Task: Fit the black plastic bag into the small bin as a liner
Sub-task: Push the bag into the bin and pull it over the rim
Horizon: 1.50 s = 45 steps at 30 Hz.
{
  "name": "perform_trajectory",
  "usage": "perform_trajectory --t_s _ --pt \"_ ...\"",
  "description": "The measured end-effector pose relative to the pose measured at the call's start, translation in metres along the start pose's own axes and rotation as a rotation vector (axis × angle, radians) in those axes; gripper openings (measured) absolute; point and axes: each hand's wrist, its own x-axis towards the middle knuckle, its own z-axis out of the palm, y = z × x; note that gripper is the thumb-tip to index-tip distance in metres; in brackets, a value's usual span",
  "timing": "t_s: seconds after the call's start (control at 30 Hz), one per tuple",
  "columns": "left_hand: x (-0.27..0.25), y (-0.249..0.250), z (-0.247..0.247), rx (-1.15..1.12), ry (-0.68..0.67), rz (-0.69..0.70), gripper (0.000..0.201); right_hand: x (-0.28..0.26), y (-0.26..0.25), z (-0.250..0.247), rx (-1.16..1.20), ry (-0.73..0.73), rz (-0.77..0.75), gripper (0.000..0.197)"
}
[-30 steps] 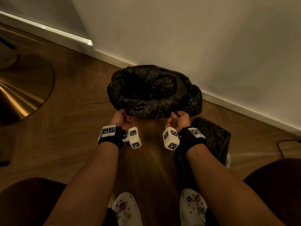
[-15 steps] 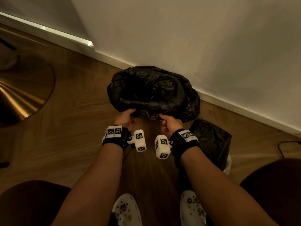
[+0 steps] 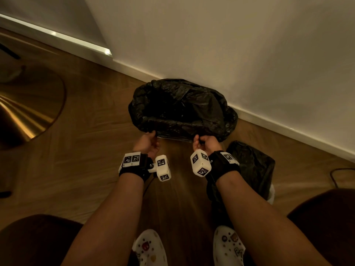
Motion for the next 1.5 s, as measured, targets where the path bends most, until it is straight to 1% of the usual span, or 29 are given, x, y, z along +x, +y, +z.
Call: perform_trajectory --t_s 0.07,0.13,0.17,0.23,0.27,0.37,0.43,0.47,0.53,0.63,0.7,0.73,0.83,0.87,0.93,1.03,1.1,1.13,1.17,1.2,1.23,1.27,1.33,1.37,1.4,1.43,1.47,1.5 --pt "-0.001 0.005 -0.001 -0.086 -0.014 0.001 0.012 0.001 -0.001 -0.003 -0.044 0.000 0.002 0.008" --pt "-0.003 0.010 -0.002 -0.164 -0.022 0.020 0.011 0.003 0.001 -0.006 -0.072 0.007 0.013 0.016" --pt "-0.005 0.013 -0.002 -0.197 -0.026 0.036 0.012 0.003 0.001 -0.007 -0.080 0.004 0.021 0.017" --pt "-0.008 0.017 -0.002 -0.232 -0.042 0.047 0.024 0.001 0.002 -0.006 -0.096 -0.009 0.035 0.012" --pt "-0.009 0.018 -0.001 -0.232 -0.049 0.046 0.026 0.000 0.002 -0.005 -0.099 -0.014 0.033 0.011" --pt "-0.006 0.020 0.003 -0.182 -0.042 0.048 0.023 -0.001 0.001 -0.004 -0.064 -0.047 0.018 0.013" --pt "-0.001 0.019 0.002 -0.151 -0.049 0.036 0.024 -0.003 -0.001 -0.004 -0.014 -0.073 0.020 0.006" --pt "0.002 0.019 0.001 -0.153 -0.067 0.029 0.021 -0.004 -0.002 -0.004 0.009 -0.085 0.014 0.004" --pt "0.006 0.017 -0.001 -0.165 -0.093 0.026 0.014 -0.006 -0.003 -0.004 0.061 -0.099 0.001 0.009" --pt "0.011 0.015 -0.004 -0.174 -0.093 0.030 0.015 -0.004 -0.002 -0.003 0.132 -0.086 -0.019 0.004" --pt "0.011 0.015 -0.005 -0.193 -0.094 0.030 0.019 -0.003 -0.003 -0.002 0.168 -0.071 -0.019 0.024" --pt "0.011 0.017 -0.006 -0.206 -0.096 0.027 0.021 -0.002 -0.005 -0.002 0.178 -0.062 -0.021 0.030" --pt "0.019 0.020 -0.006 -0.213 -0.101 0.002 0.024 -0.002 -0.011 0.000 0.133 -0.075 -0.024 0.019" --pt "0.021 0.020 -0.005 -0.195 -0.090 -0.005 0.024 0.000 -0.012 0.000 0.106 -0.064 -0.017 0.017" --pt "0.022 0.022 0.001 -0.135 -0.037 0.014 0.023 0.003 -0.014 0.002 0.041 -0.044 -0.004 0.020" --pt "0.021 0.025 0.004 0.053 0.131 0.097 0.016 0.008 -0.018 0.003 -0.074 0.028 -0.044 0.024" --pt "0.023 0.030 0.001 0.233 0.231 0.160 0.018 0.007 -0.023 0.003 -0.159 0.097 -0.107 0.021" --pt "0.020 0.033 0.002 0.285 0.250 0.209 0.017 0.006 -0.026 0.003 -0.185 0.127 -0.144 0.020" --pt "0.019 0.035 0.003 0.286 0.252 0.266 0.013 0.005 -0.028 0.003 -0.202 0.148 -0.180 0.022" --pt "0.017 0.038 0.005 0.229 0.236 0.305 0.009 0.004 -0.030 0.004 -0.195 0.153 -0.210 0.024" --pt "0.015 0.042 0.009 0.137 0.214 0.309 0.016 0.002 -0.030 0.005 -0.170 0.145 -0.235 0.028" --pt "0.010 0.045 0.010 0.124 0.193 0.306 0.023 0.001 -0.031 0.005 -0.144 0.128 -0.252 0.031" --pt "-0.001 0.048 0.014 -0.012 0.122 0.240 0.023 0.000 -0.031 0.004 -0.135 0.090 -0.271 0.037" --pt "-0.005 0.049 0.015 0.026 0.087 0.255 0.023 -0.001 -0.032 0.003 -0.145 0.063 -0.281 0.040" --pt "-0.007 0.051 0.016 0.005 0.066 0.251 0.025 -0.001 -0.034 0.002 -0.155 0.024 -0.294 0.045" --pt "-0.010 0.053 0.020 0.075 0.050 0.272 0.031 -0.004 -0.035 0.002 -0.183 -0.014 -0.308 0.051" --pt "-0.013 0.055 0.024 0.155 0.037 0.294 0.042 -0.008 -0.037 0.005 -0.239 -0.041 -0.327 0.060" --pt "-0.012 0.057 0.026 0.256 0.054 0.311 0.056 -0.010 -0.039 0.009 -0.320 -0.052 -0.355 0.070"
